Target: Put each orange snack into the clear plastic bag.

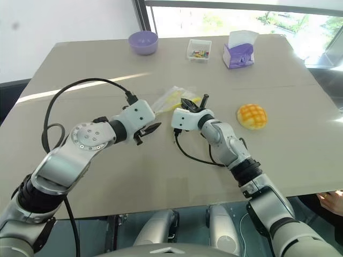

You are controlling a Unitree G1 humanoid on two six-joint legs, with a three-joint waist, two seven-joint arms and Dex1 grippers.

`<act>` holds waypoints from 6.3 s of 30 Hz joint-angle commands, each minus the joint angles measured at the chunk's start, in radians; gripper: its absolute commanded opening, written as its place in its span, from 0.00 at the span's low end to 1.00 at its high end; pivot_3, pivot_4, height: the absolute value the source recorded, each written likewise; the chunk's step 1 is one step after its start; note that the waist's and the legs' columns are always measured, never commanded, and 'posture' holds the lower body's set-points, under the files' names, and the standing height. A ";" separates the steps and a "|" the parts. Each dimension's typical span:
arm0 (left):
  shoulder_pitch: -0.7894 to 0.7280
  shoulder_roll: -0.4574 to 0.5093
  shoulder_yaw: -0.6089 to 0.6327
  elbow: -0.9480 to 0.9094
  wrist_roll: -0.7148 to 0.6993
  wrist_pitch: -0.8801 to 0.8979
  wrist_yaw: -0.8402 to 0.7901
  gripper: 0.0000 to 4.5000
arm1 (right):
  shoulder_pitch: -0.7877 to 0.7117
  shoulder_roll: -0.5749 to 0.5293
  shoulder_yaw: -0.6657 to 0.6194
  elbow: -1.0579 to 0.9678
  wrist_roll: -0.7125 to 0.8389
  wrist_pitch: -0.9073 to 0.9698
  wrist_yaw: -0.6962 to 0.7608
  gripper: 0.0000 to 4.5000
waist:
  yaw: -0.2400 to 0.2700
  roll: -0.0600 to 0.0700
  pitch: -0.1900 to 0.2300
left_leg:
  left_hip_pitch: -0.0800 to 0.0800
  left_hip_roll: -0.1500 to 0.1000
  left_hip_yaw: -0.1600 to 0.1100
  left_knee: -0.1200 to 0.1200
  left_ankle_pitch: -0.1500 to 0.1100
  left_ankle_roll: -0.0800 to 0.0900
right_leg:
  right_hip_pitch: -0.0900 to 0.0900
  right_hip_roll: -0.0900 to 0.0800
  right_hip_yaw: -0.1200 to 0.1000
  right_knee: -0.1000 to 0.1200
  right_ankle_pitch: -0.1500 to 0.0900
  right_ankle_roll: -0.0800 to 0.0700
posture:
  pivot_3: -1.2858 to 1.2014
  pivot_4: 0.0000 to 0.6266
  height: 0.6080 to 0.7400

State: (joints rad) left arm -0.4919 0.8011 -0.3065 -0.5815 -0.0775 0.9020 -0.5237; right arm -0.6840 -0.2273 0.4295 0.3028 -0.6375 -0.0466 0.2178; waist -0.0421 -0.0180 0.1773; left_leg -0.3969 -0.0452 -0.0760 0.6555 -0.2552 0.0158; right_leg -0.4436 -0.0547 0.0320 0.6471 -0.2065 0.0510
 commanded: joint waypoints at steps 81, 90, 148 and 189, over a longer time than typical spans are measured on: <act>0.037 -0.026 0.209 0.475 0.005 -0.939 -0.351 0.00 | 0.063 0.048 -0.050 -0.281 0.463 0.181 0.362 0.01 | 0.001 0.000 0.000 | 0.000 0.000 -0.001 0.014 -0.002 0.004 | 0.000 0.000 -0.001 0.015 0.001 -0.001 | 0.52 0.24 1.00; 0.059 -0.026 0.210 0.449 -0.002 -0.934 -0.374 0.00 | 0.047 0.052 -0.051 -0.207 0.406 0.157 0.316 0.01 | 0.000 0.000 0.000 | 0.000 0.000 -0.001 0.014 -0.002 0.004 | 0.000 0.000 -0.001 0.015 0.001 -0.001 | 0.52 0.24 1.00; 0.062 -0.036 0.228 0.518 0.011 -0.953 -0.447 0.00 | 0.051 -0.047 -0.090 -0.253 0.507 0.042 0.421 0.48 | 0.002 0.000 0.000 | 0.000 0.002 -0.001 0.014 -0.002 0.004 | 0.000 0.000 -0.003 0.013 0.001 -0.001 | 0.52 0.24 1.00; 0.090 -0.040 0.233 0.493 0.024 -0.961 -0.442 0.00 | 0.058 -0.114 -0.070 -0.302 0.495 -0.004 0.527 0.48 | 0.002 0.000 0.000 | 0.000 0.002 -0.001 0.014 -0.003 0.005 | 0.000 0.001 -0.003 0.014 0.001 -0.001 | 0.52 0.24 1.00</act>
State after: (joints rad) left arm -0.4037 0.7586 -0.0880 -0.0486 -0.0428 -0.0535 -0.9726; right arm -0.6118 -0.3409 0.3661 0.0190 -0.1454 -0.0287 0.7384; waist -0.0404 -0.0177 0.1774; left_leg -0.3967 -0.0434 -0.0771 0.6695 -0.2580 0.0207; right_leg -0.4433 -0.0541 0.0291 0.6608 -0.2055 0.0498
